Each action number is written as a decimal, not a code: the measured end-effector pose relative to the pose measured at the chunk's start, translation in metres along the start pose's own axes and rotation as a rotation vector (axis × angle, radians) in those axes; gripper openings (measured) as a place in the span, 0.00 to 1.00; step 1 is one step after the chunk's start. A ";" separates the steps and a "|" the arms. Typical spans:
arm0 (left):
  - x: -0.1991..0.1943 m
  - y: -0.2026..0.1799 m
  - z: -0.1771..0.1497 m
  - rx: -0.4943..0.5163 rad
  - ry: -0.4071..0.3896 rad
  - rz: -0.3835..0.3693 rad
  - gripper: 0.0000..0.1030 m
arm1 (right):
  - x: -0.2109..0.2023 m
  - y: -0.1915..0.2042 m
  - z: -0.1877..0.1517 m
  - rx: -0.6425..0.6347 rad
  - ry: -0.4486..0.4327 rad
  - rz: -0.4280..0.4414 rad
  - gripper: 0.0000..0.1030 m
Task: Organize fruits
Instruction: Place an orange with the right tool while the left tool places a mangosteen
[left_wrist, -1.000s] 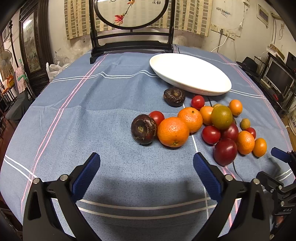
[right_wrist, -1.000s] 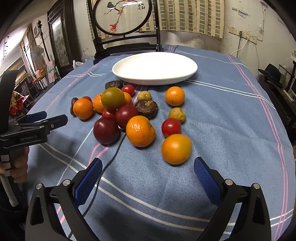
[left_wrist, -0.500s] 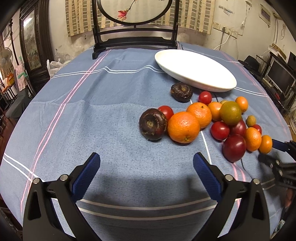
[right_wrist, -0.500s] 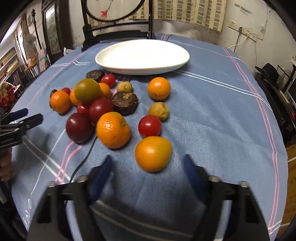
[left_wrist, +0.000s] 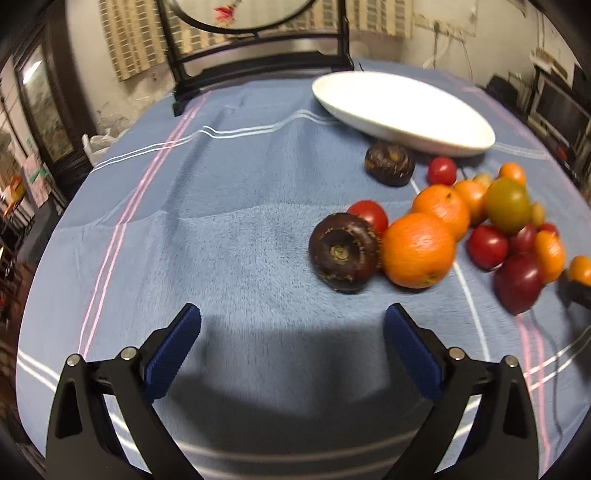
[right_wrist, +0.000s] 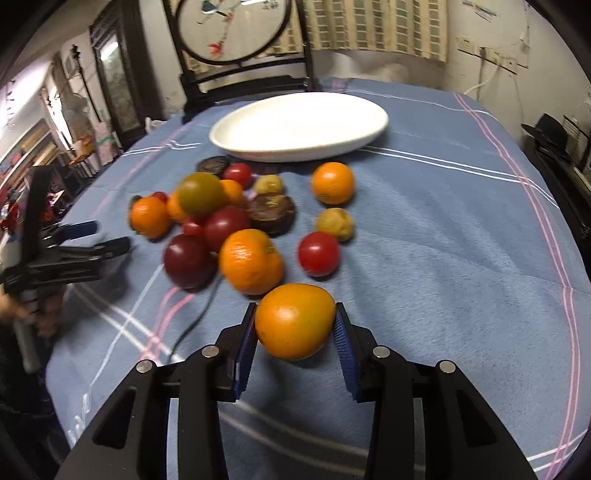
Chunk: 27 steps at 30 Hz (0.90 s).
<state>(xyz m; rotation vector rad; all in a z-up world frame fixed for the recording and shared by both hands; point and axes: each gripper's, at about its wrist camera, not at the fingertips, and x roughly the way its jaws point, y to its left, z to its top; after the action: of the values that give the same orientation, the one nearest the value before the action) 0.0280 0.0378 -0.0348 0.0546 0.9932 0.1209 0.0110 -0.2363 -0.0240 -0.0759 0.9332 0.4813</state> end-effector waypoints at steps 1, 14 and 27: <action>0.003 0.001 0.003 0.001 0.006 -0.028 0.87 | -0.002 0.003 0.000 -0.008 -0.005 0.005 0.39; 0.016 -0.008 0.031 0.081 -0.045 -0.173 0.39 | -0.011 0.024 0.012 -0.063 -0.025 0.036 0.39; -0.029 -0.030 0.117 0.012 -0.251 -0.173 0.39 | 0.003 0.025 0.124 -0.085 -0.198 -0.016 0.39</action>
<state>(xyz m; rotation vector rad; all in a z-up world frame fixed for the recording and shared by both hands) 0.1126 0.0049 0.0503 -0.0060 0.7440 -0.0502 0.0946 -0.1796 0.0519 -0.1102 0.7180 0.5043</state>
